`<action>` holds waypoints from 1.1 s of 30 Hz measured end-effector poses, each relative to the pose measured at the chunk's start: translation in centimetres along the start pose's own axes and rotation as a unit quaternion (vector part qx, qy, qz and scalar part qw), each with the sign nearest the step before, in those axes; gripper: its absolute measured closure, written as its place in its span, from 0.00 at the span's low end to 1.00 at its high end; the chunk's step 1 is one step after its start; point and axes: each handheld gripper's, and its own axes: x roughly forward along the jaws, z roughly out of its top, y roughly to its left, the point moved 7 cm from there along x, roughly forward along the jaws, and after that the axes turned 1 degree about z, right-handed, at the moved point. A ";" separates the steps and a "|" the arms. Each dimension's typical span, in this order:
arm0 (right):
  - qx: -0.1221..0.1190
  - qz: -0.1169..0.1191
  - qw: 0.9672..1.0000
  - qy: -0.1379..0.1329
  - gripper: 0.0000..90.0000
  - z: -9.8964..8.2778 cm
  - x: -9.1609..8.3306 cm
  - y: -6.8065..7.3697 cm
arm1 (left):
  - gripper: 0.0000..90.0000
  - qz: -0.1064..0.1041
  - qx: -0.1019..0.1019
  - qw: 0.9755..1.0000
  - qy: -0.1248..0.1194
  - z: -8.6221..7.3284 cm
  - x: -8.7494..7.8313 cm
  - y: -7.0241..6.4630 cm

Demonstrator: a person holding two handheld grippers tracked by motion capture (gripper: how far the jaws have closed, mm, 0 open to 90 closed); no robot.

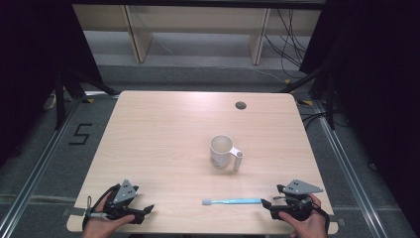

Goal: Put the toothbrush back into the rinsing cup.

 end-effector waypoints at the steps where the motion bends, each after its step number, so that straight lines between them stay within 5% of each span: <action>1: -0.013 0.002 1.000 -0.004 0.24 0.1 0.1 -0.1 | 0.17 0.000 0.006 1.000 0.005 0.0 -0.1 0.1; 4: -0.040 0.007 0.999 -0.014 0.24 0.6 0.0 0.0 | 0.17 0.003 0.002 1.000 0.004 -0.1 -0.1 0.1; 8: -0.032 0.011 0.999 -0.010 0.25 0.9 0.0 0.7 | 0.17 0.003 0.004 1.000 0.002 0.0 -0.1 0.1; 9: -0.052 0.014 0.998 -0.016 0.26 1.1 0.1 0.7 | 0.17 0.005 0.007 1.000 0.005 -0.1 -0.1 0.3; 13: -0.049 0.020 0.999 -0.007 0.28 1.4 0.3 1.3 | 0.17 0.003 -0.001 1.000 0.000 -0.1 0.0 0.1; 15: -0.072 0.031 0.997 -0.004 0.29 1.8 0.6 1.8 | 0.17 0.008 0.013 1.000 0.012 -0.2 -0.2 0.4; 17: -0.070 0.030 0.997 -0.006 0.30 1.9 0.7 2.1 | 0.17 0.004 0.001 1.000 0.004 -0.1 -0.1 0.2; 19: -0.096 0.037 0.995 -0.007 0.33 2.3 1.1 2.5 | 0.17 0.005 0.000 1.000 0.003 -0.1 0.0 0.2; 28: -0.122 0.062 0.991 0.009 0.42 2.8 1.9 4.1 | 0.17 0.007 0.004 1.000 0.005 -0.1 -0.1 0.3; 33: -0.151 0.074 0.985 0.029 0.48 3.0 2.8 5.5 | 0.17 0.004 0.002 1.000 0.003 0.0 0.0 0.2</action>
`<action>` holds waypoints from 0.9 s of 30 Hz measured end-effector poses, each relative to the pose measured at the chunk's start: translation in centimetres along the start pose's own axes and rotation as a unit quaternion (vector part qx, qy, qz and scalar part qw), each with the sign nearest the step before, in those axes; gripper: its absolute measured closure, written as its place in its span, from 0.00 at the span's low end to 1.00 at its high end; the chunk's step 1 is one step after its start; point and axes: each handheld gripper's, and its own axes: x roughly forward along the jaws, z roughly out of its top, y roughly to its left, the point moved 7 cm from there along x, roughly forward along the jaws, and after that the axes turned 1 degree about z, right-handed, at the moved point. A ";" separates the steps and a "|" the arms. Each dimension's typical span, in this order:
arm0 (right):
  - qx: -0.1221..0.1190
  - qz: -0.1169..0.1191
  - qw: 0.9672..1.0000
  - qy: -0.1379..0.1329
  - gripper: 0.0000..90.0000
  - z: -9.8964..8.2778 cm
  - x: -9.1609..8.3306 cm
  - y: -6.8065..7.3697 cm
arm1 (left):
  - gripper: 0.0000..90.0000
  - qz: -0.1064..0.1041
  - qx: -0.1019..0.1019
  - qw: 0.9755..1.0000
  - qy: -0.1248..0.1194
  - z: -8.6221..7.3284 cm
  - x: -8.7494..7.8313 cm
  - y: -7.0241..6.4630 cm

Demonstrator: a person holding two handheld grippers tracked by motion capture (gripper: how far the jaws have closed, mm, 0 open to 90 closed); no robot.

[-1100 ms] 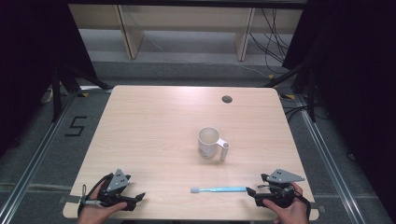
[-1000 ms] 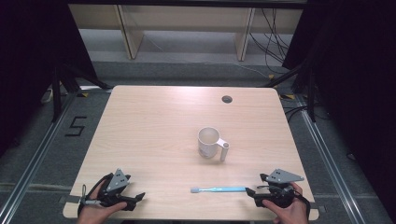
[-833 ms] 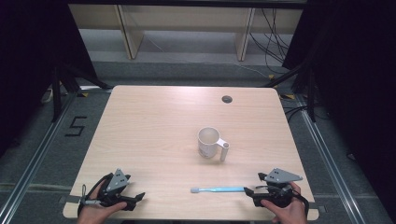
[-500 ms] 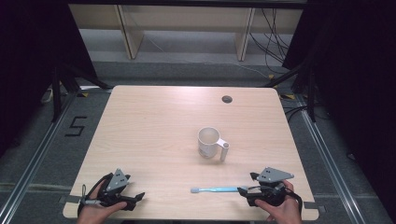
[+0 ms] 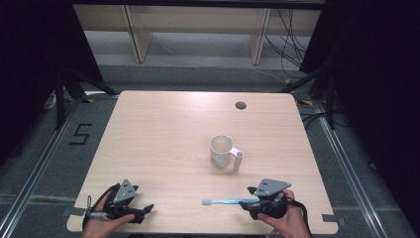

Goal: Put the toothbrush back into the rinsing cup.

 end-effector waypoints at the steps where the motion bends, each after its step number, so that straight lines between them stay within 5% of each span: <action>1: -0.010 0.004 1.000 0.003 0.48 0.1 0.3 0.1 | 0.17 0.002 0.002 1.000 0.001 0.0 0.0 0.0; 8: -0.039 0.011 0.999 0.018 0.55 0.8 1.5 0.7 | 0.17 0.002 0.002 1.000 0.003 0.0 0.1 0.1; 27: -0.055 0.031 0.996 0.067 0.62 1.8 3.0 1.0 | 0.17 0.000 0.004 1.000 0.003 0.0 0.1 0.1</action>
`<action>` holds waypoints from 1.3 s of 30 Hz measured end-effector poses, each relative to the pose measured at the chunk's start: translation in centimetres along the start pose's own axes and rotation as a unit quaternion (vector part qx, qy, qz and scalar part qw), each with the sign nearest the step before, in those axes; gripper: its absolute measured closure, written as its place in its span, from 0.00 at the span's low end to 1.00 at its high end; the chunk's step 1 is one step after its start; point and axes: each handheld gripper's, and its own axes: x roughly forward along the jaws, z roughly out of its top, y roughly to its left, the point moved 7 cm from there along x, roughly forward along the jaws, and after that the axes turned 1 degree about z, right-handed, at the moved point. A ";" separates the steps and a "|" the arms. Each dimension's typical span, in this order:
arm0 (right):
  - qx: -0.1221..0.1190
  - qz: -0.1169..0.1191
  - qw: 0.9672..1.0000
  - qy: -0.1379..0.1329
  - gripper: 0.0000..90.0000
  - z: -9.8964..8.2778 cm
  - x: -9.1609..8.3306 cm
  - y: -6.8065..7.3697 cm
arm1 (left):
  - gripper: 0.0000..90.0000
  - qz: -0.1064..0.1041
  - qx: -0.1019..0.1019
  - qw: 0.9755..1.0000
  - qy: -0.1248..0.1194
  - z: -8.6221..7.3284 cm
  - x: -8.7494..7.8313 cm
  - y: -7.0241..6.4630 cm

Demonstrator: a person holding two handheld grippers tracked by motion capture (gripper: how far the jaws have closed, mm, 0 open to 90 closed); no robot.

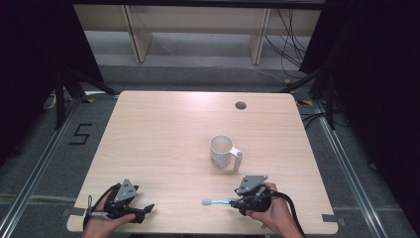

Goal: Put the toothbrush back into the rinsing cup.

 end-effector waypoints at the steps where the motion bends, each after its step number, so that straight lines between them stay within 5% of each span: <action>1: 0.000 0.000 1.000 0.000 0.62 0.0 0.0 0.0 | 0.17 0.000 0.000 1.000 0.000 0.0 0.0 0.0; 15: -0.019 0.006 1.000 0.021 0.65 0.4 0.4 -0.1 | 0.17 0.001 -0.005 1.000 -0.003 0.0 0.1 -0.1; 21: -0.010 0.000 0.999 0.033 0.67 0.4 0.4 -0.2 | 0.17 0.000 -0.005 1.000 -0.004 0.1 0.0 -0.1; 39: -0.045 0.026 0.996 0.070 0.72 0.5 1.1 0.0 | 0.17 -0.001 -0.006 1.000 -0.005 0.2 0.1 -0.1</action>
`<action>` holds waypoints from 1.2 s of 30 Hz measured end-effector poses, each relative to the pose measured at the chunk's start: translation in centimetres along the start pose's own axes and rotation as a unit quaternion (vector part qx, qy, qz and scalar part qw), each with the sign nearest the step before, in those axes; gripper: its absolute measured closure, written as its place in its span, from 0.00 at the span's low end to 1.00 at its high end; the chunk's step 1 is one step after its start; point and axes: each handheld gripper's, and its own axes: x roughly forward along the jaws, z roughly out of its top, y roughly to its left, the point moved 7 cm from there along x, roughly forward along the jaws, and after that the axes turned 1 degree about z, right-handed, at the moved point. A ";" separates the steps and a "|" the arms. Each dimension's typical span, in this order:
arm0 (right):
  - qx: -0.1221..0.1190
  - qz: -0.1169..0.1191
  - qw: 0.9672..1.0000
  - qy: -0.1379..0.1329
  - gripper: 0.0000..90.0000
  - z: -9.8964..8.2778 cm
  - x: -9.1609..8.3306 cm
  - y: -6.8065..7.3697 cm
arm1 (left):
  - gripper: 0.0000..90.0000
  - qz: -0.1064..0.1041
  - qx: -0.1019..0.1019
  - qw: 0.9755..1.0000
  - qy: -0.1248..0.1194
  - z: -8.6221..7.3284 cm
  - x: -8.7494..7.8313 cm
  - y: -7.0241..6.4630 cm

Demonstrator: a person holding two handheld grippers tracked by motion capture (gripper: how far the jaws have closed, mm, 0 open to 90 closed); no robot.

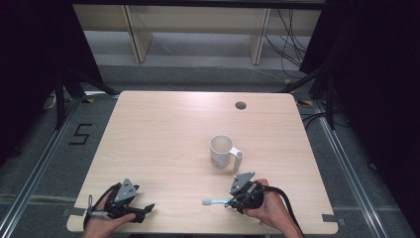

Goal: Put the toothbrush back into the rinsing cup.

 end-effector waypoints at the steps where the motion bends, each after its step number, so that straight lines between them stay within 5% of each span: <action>1: 0.000 0.000 1.000 0.000 0.72 0.0 0.0 0.0 | 0.17 0.000 -0.003 1.000 0.000 0.0 0.0 0.0; 13: 0.000 0.007 1.000 0.028 0.73 -0.3 0.5 -0.1 | 0.17 0.001 0.007 1.000 0.006 -0.1 0.0 0.1; 20: 0.001 0.010 0.999 0.039 0.82 -0.6 0.6 -0.2 | 0.17 -0.002 0.013 1.000 0.012 -0.1 -0.1 0.2; 36: 0.034 0.014 0.997 0.068 0.87 -1.8 -0.5 -0.3 | 0.17 0.001 0.006 1.000 0.005 0.0 0.0 0.1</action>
